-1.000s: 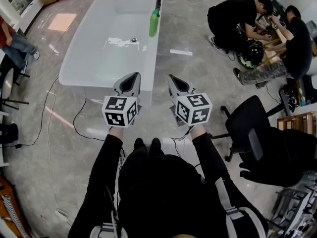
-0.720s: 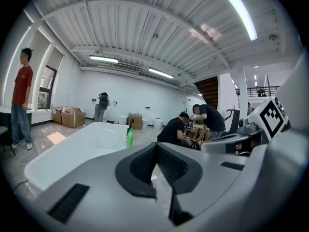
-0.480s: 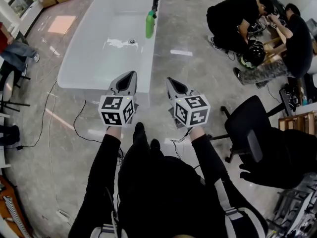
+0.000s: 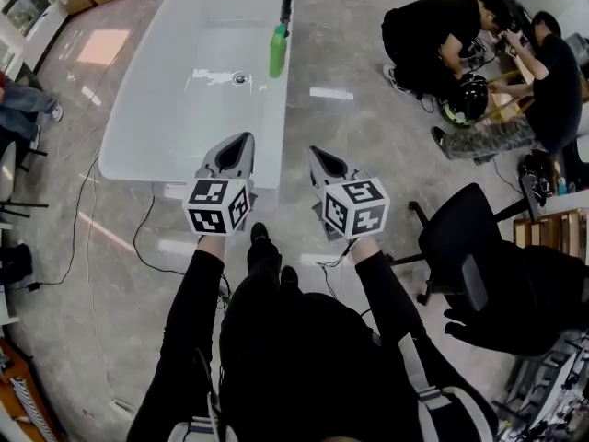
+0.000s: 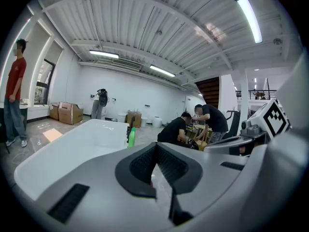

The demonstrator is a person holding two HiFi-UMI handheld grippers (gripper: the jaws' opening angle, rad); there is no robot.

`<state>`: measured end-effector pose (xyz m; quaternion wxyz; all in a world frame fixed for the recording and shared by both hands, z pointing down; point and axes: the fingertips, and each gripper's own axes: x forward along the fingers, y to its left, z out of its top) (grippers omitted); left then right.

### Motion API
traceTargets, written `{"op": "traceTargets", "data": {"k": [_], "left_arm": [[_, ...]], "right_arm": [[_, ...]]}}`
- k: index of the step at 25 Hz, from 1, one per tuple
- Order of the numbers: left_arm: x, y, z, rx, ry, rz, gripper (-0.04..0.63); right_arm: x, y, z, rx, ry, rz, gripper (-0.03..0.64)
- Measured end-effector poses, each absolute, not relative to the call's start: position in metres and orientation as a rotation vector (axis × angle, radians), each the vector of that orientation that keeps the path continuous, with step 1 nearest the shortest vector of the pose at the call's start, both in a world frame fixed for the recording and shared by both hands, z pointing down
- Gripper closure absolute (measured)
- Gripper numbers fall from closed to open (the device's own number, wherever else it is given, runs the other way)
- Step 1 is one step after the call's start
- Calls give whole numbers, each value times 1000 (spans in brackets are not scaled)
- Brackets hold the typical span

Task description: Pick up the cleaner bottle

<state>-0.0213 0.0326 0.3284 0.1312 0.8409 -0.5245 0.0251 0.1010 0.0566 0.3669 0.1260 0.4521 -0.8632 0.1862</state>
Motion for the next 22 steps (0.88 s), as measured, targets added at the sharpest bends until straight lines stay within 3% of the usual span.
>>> {"op": "traceTargets", "data": {"k": [22], "left_arm": [[-72, -107, 348, 2491, -1414, 152, 588]], "right_arm": [[61, -67, 373, 1514, -2333, 529, 615]]}}
